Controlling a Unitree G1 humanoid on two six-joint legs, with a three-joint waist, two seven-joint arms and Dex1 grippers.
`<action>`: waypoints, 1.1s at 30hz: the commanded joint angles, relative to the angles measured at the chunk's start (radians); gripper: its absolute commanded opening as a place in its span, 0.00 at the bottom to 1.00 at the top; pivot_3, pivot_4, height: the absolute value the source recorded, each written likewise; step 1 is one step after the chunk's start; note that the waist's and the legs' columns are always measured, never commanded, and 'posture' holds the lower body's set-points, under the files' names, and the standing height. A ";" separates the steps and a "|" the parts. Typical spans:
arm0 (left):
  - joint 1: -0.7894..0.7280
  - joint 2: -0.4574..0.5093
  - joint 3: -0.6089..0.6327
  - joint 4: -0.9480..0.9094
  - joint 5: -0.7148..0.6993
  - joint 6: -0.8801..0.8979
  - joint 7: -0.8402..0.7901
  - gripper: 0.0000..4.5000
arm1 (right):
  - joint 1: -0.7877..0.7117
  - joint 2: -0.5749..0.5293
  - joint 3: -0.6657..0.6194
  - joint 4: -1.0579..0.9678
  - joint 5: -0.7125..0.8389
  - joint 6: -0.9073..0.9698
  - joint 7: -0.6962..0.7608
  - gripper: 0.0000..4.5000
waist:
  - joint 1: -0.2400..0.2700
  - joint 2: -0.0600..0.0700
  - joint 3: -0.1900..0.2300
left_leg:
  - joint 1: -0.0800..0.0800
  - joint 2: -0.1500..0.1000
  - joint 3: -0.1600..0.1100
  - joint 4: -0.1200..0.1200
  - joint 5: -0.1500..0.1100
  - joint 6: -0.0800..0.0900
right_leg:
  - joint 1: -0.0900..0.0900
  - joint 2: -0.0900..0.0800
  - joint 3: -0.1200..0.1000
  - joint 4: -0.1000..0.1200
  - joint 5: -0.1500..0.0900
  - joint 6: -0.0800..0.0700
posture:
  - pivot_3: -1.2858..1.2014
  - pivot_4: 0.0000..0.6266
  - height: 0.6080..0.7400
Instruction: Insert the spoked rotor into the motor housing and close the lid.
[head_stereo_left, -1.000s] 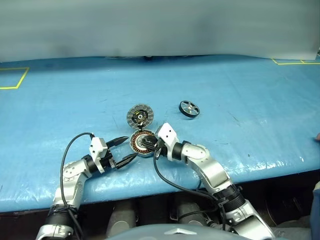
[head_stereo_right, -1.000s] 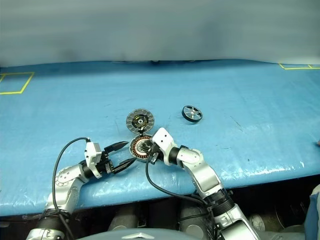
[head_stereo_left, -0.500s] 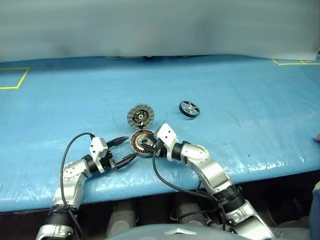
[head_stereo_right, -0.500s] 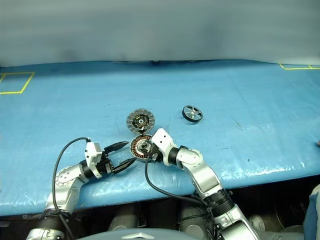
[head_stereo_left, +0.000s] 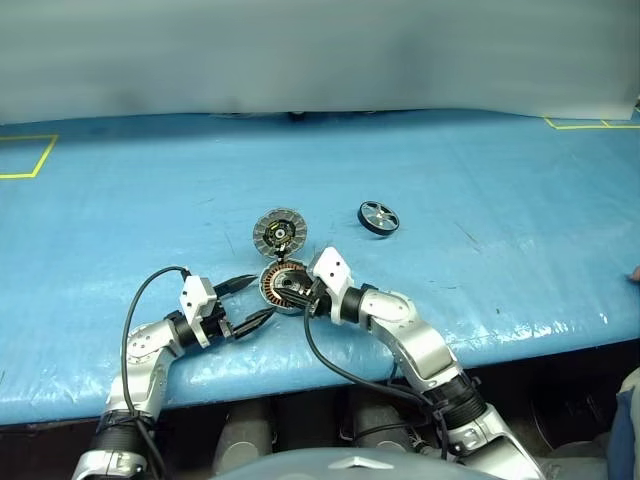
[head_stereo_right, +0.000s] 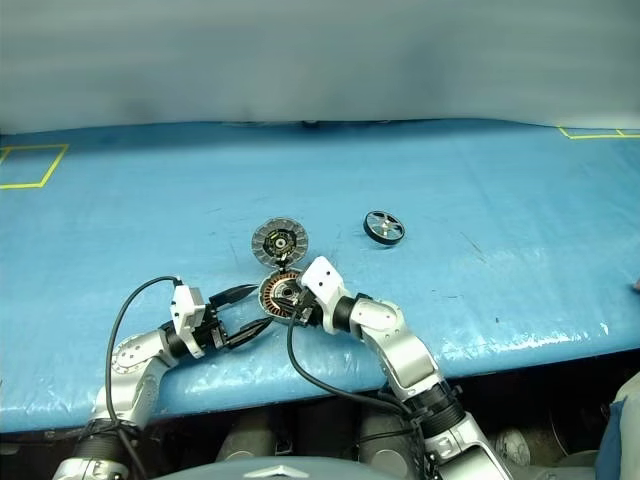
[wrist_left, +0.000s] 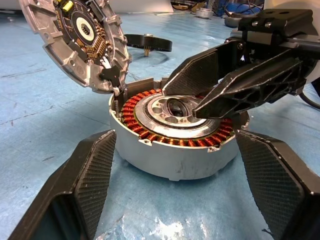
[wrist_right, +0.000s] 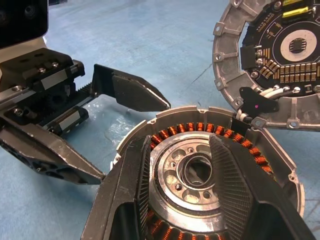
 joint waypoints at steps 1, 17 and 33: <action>0.006 0.000 -0.005 -0.022 -0.006 -0.003 -0.002 0.91 | -0.019 0.015 -0.027 -0.002 0.008 -0.028 -0.019 0.43 | 0.000 0.000 0.000 | 0.000 0.000 0.000 0.000 0.000 0.000 | 0.000 0.000 0.000 0.000 0.000 0.000 | 0.52 0.24 1.00; 0.024 0.002 -0.010 -0.028 0.002 -0.007 0.012 0.91 | -0.031 0.002 0.010 0.032 -0.037 -0.011 -0.033 0.00 | -0.001 0.000 0.000 | 0.000 0.000 0.000 -0.001 0.000 0.000 | 0.000 0.000 0.000 0.000 0.000 0.000 | 0.52 0.24 1.00; 0.028 0.000 -0.017 -0.026 0.006 -0.010 0.018 0.91 | -0.042 -0.077 0.110 -0.043 -0.185 0.116 -0.074 0.00 | 0.000 0.000 -0.001 | 0.003 0.000 0.001 -0.003 0.000 0.000 | 0.001 0.000 0.000 -0.001 0.000 0.000 | 0.52 0.24 1.00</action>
